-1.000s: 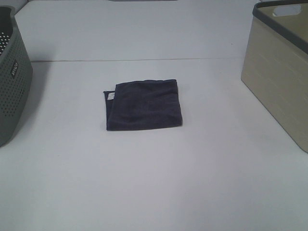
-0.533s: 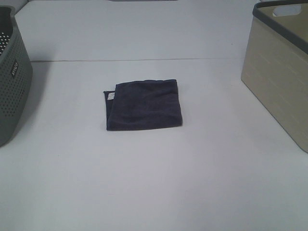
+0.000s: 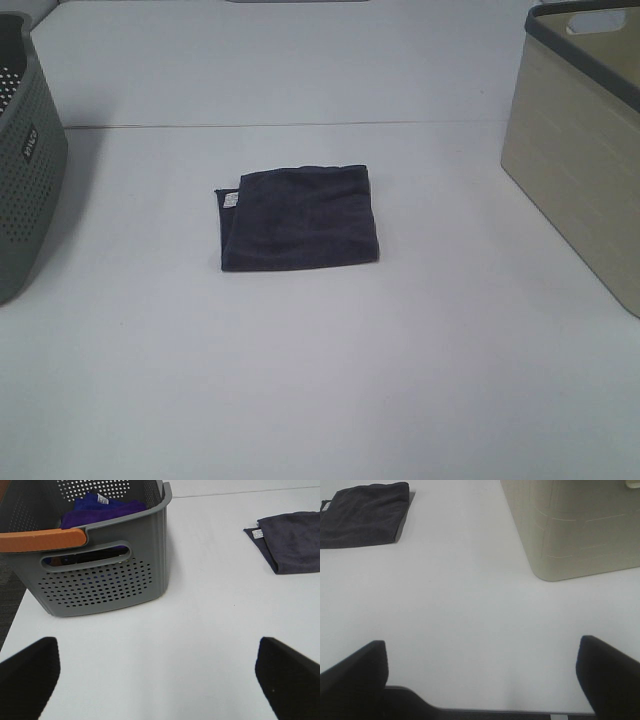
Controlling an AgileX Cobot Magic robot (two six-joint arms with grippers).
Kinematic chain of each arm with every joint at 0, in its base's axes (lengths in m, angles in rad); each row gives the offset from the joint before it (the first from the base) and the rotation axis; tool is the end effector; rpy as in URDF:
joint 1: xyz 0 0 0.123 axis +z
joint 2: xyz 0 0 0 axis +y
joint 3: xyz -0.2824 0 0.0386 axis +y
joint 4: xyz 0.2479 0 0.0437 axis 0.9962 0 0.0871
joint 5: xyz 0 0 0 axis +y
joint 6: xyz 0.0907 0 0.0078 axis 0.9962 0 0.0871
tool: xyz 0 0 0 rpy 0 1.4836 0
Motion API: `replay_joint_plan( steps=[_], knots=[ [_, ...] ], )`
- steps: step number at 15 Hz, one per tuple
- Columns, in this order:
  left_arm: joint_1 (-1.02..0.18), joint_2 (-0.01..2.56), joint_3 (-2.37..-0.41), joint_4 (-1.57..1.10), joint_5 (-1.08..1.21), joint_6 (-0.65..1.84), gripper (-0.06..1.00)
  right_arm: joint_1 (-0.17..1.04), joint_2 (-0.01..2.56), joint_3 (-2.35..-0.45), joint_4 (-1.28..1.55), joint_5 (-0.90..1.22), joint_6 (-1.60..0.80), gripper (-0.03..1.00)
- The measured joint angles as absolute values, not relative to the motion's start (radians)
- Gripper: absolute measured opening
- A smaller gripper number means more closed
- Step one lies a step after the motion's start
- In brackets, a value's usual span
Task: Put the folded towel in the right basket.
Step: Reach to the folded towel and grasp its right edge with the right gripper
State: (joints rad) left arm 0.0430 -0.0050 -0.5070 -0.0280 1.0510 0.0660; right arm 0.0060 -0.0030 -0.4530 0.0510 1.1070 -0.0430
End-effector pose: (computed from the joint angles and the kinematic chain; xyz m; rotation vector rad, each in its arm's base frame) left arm -0.0060 -0.0025 0.2799 0.0246 2.0223 0.0357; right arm -0.0024 0.0041 0.2605 -0.0547 2.1330 0.0403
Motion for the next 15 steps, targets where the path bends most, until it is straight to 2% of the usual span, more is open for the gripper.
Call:
replay_joint_plan(
  steps=[15],
  knots=[
    [0.043, -0.005, -0.507, -0.028, 1.051, 0.066, 0.99, 0.006, -0.003, -0.453, 0.062, 1.107, -0.043, 0.98]
  ],
)
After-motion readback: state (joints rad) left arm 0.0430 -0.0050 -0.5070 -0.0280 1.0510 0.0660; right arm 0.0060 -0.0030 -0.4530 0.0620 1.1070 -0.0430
